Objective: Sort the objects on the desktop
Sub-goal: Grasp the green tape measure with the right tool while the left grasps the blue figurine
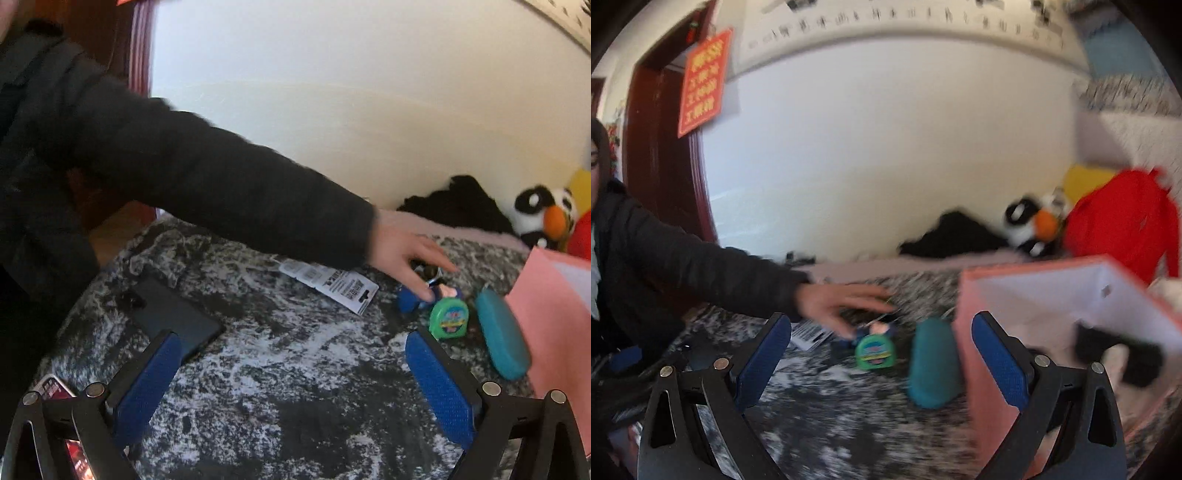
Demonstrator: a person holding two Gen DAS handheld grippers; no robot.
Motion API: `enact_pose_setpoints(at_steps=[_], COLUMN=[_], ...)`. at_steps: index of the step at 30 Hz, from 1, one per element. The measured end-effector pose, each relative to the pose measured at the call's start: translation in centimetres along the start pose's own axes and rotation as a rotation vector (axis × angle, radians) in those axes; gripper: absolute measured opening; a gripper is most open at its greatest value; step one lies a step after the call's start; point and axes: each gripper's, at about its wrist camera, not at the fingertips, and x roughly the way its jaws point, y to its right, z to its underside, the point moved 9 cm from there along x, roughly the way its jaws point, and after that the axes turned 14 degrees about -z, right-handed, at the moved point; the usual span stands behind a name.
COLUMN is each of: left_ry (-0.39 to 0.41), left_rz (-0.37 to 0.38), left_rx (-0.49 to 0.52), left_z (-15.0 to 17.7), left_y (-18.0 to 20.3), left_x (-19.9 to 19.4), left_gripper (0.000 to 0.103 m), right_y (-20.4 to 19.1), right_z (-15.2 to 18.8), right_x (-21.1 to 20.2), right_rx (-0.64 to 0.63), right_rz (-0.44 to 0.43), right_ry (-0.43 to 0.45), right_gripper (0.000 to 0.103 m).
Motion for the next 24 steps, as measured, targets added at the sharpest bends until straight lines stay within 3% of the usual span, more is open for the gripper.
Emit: enact_pose_setpoints(at_steps=[4,9,16,24], left_ry=[0.004,-0.001,-0.028,-0.024], left_rz=[-0.003,-0.034,-0.062,-0.06], left_rx=[-0.009,0.002,-0.012,0.025], left_z=[-0.5,-0.4,0.1,0.3], left_y=[-0.6,-1.6,-2.5,-1.2], left_x=[-0.1,0.4,1.3,1.1], left_gripper=[0.1,0.101,0.101,0.101], right_y=[1.2,3.4,4.3,2.4], right_z=[0.6,2.9,6.0,11.3], right_x=[4.9,8.1,10.1,10.5], right_rx=[0.088,0.128,0.26,0.094], right_rz=[-0.015,0.001,-0.138,-0.091], right_ry=[-0.066,-0.133,-0.281,-0.478], right_gripper=[0.099,0.099,0.099,0.098])
